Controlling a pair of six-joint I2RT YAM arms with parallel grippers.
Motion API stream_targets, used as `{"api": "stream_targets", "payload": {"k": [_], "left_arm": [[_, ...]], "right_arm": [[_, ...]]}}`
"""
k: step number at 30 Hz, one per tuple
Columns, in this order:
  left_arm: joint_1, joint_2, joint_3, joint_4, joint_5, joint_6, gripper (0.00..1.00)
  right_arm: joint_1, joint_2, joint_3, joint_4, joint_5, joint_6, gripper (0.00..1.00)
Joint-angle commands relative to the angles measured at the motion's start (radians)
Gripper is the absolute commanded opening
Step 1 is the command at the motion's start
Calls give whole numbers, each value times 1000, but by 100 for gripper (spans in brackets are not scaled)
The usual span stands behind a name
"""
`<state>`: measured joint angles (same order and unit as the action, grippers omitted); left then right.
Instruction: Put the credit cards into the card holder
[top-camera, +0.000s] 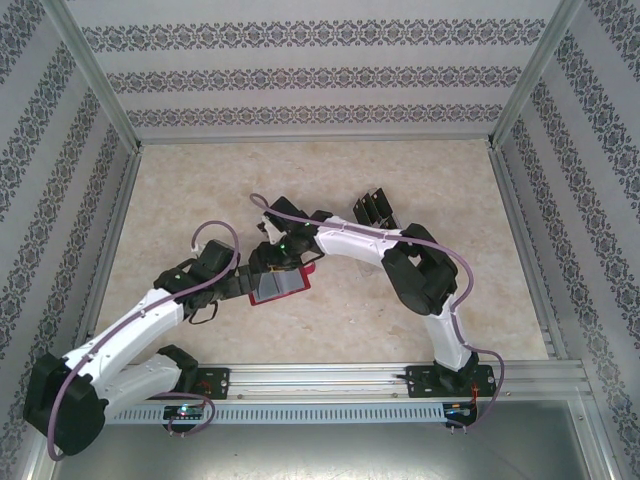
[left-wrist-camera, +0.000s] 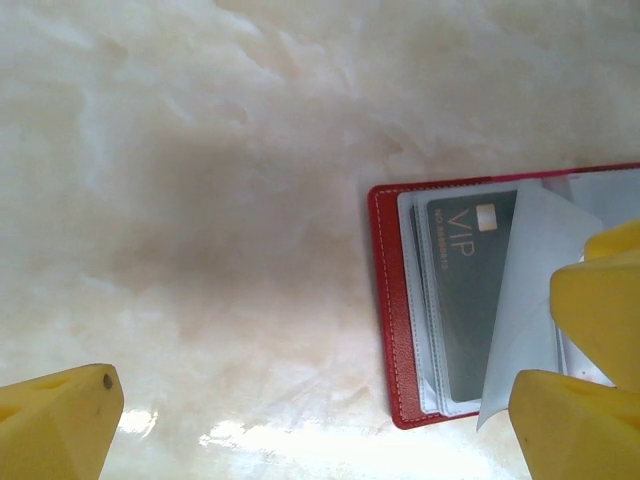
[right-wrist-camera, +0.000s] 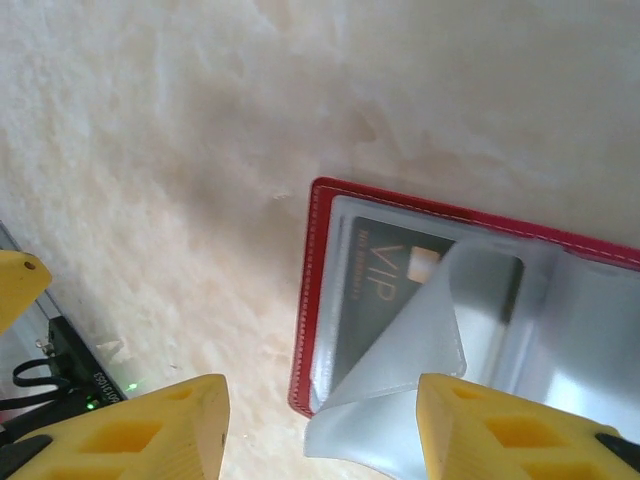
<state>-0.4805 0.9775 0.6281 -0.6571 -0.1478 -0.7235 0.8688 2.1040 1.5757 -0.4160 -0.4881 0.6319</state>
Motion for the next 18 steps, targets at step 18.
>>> {"api": "stream_targets", "payload": {"k": [18], "left_arm": [[7,-30,13,-16,0,-24,100]], "right_arm": [[21,84,321,-52,-116,9,59]]}}
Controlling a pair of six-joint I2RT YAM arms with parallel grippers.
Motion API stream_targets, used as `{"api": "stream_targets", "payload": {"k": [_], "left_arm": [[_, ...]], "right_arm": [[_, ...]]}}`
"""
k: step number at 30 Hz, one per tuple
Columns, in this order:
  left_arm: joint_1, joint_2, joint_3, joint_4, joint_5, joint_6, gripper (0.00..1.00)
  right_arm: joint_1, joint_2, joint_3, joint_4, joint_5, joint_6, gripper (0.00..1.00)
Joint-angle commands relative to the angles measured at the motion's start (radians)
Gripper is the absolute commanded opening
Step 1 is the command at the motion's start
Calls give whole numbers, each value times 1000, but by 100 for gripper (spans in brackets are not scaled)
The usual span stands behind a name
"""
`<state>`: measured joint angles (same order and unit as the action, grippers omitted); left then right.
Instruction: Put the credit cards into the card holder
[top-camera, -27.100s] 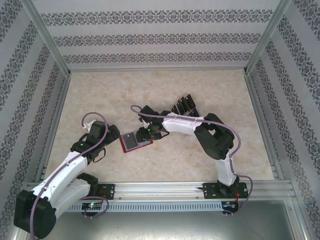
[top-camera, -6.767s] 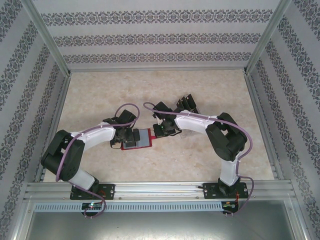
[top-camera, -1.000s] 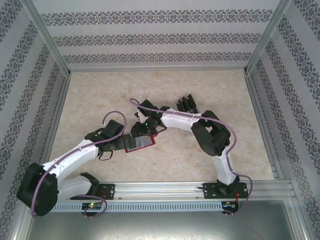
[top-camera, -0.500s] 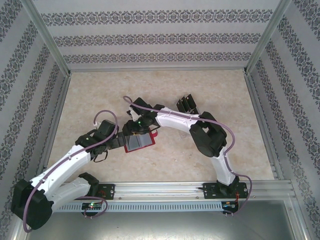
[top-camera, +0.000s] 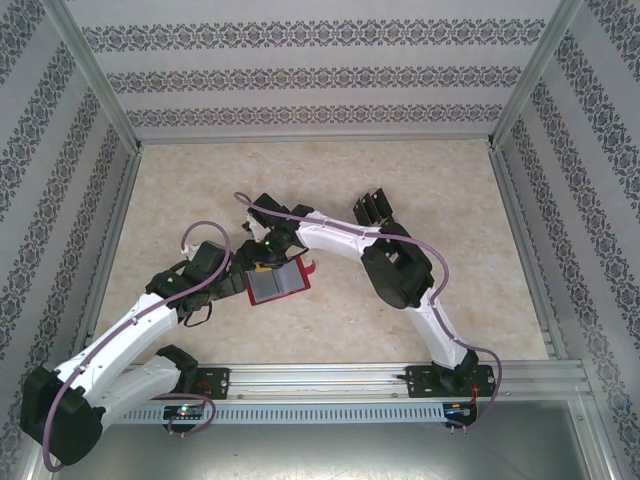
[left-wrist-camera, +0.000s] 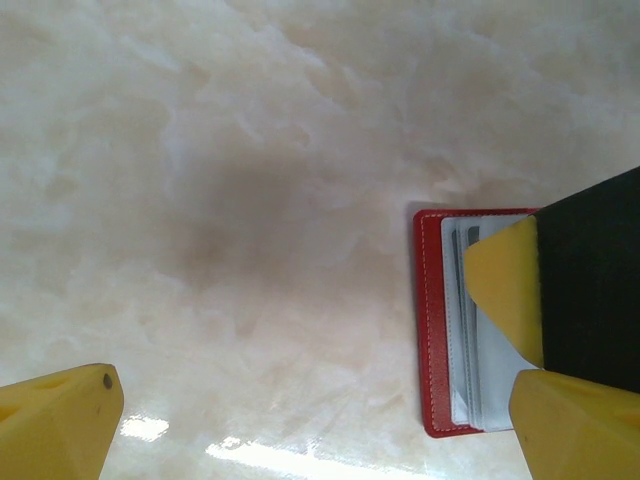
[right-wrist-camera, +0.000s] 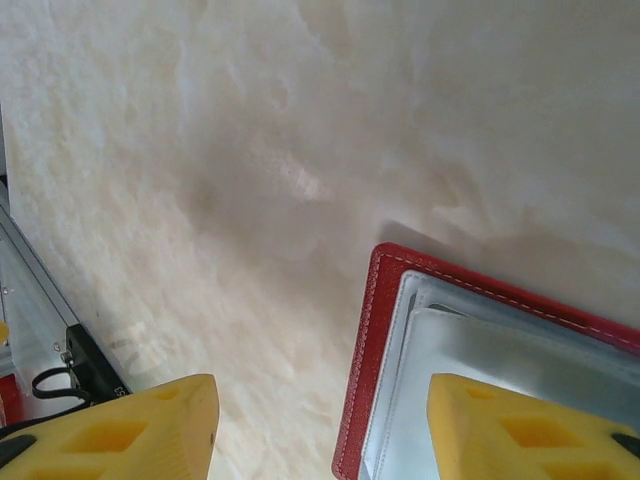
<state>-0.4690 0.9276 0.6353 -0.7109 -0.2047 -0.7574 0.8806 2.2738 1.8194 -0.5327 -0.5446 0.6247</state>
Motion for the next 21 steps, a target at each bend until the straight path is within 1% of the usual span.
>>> {"api": "stream_targets", "payload": {"k": [1,5,8,13,17,21], "left_arm": [[-4,28,4,48,61,11,100],[-5,86,0,95,83,26,100],[-5,154,6,152,109,36,100],[-5,285,25,225,123,51,100],[-7,345,18,245,113,55,100],[-8,377,2,259,107,56,100]], "right_arm": [[1,-105,81,62,-56,15,59],[-44,-203,33,33,-5,-16,58],[-104,-299,-63,-7,79,-60,57],[-208,-422,-173,-167,310,-202,54],[-272,-453,-211,-260,460,-310,51],[-303,-436,-211,-319,601,-401,45]]}}
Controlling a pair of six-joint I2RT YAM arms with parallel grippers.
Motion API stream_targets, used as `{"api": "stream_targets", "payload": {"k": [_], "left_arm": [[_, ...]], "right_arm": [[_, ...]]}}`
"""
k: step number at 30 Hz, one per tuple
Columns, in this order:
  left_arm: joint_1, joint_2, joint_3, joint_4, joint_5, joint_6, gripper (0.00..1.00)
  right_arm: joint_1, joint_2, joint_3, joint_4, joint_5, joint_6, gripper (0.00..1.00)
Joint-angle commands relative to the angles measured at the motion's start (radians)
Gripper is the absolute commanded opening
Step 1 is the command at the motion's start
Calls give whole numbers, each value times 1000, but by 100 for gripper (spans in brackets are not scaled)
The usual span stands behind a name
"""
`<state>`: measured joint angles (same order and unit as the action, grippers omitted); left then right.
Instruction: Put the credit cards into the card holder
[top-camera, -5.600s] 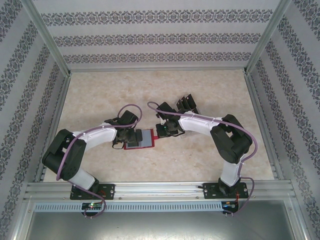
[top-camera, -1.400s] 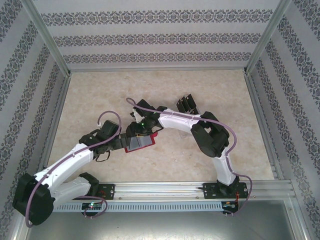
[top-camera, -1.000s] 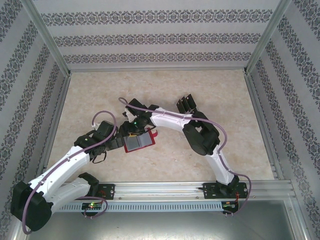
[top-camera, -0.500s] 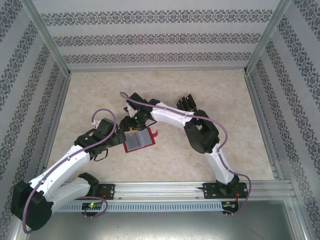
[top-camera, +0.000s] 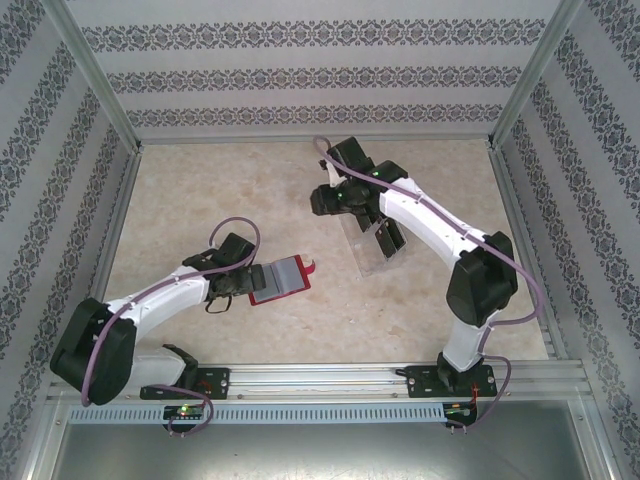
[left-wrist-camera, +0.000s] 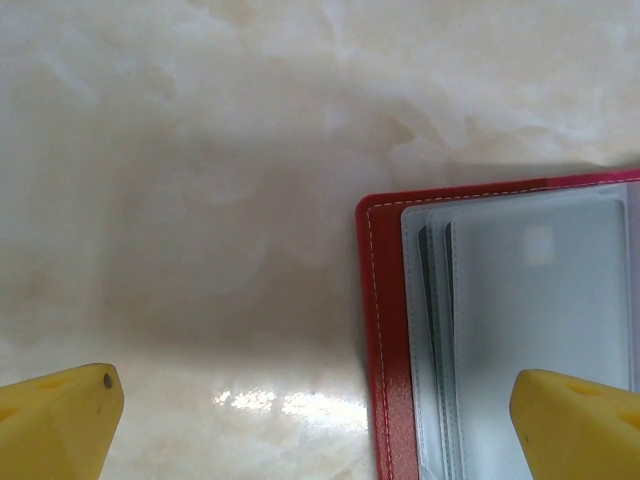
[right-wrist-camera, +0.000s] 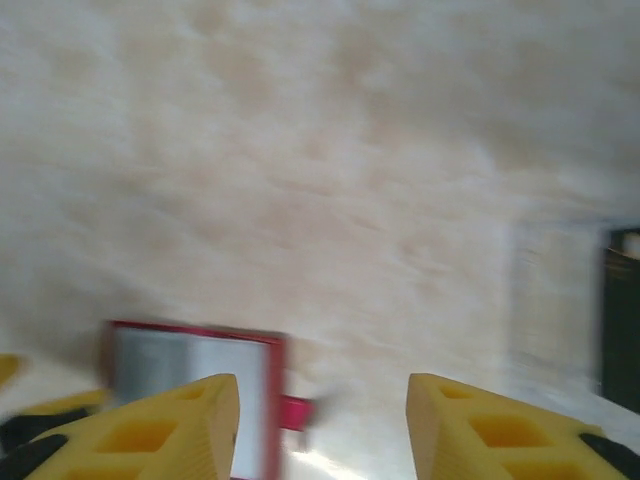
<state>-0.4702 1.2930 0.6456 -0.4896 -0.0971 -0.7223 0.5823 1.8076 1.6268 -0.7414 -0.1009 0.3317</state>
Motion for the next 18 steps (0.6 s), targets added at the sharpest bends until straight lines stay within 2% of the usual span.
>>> {"api": "stream_targets", "payload": {"k": [1,5,11,18], "left_arm": [[-6,14,-11,39,-1,20,100],[-6,18,-14,42,-4,18,100],[-5,17,-11,39,-4,19,100],[-7,20,-19,44,-3,17,100]], "right_arm": [[-11,42,-12,-124,177,-124,43],[-23,90,14,-157,268,-170,34],[-36,146,55,-170,389,-218,33],[-73,215,113,-178,406,-222,32]]}}
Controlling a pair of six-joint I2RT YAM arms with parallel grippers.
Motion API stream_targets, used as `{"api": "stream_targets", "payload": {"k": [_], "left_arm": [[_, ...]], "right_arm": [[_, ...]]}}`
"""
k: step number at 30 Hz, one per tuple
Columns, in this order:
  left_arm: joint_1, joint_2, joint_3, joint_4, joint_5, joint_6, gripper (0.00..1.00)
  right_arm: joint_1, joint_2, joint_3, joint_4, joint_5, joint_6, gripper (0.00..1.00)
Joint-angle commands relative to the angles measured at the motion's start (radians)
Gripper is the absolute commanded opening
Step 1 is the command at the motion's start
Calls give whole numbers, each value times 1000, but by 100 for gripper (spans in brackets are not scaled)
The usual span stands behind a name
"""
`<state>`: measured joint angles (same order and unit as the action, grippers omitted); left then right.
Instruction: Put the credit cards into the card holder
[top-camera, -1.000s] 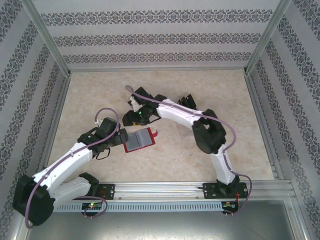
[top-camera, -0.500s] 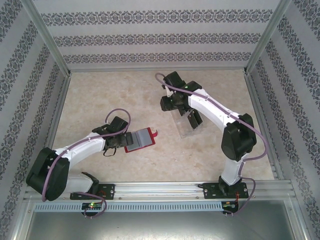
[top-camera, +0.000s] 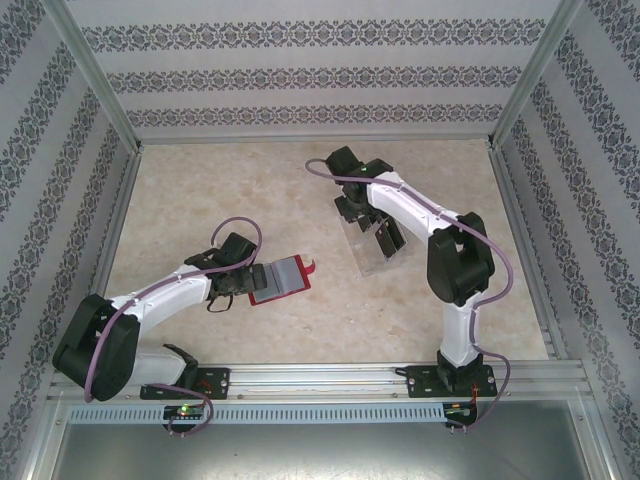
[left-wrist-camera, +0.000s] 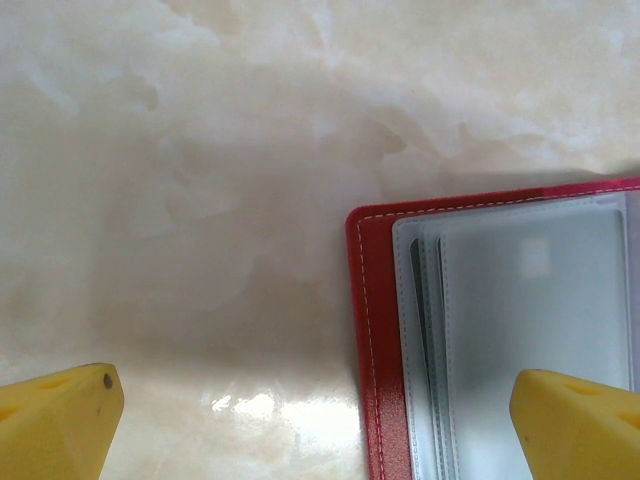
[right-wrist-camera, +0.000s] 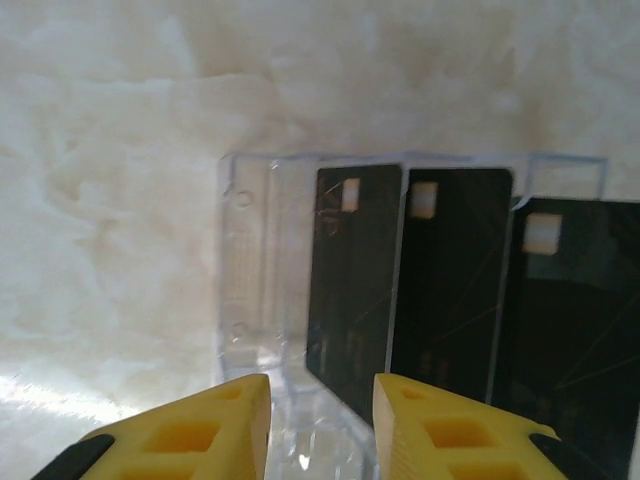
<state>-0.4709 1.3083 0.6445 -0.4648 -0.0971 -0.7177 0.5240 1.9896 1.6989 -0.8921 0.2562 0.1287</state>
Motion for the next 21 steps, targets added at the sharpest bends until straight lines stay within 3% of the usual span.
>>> {"api": "stream_targets", "payload": {"k": [1,10,21], "left_arm": [[-5,2,-19,18,-2,10,100],[-5,-5,-24,20,-1,7,100],[-6,-6,-26,20,-6,7,100]], "right_arm": [[-19,45,50,-30,50,-17,33],[-36,107,96,-38,46,-20,32],[-36,122,91,-31,6,-11,18]]}}
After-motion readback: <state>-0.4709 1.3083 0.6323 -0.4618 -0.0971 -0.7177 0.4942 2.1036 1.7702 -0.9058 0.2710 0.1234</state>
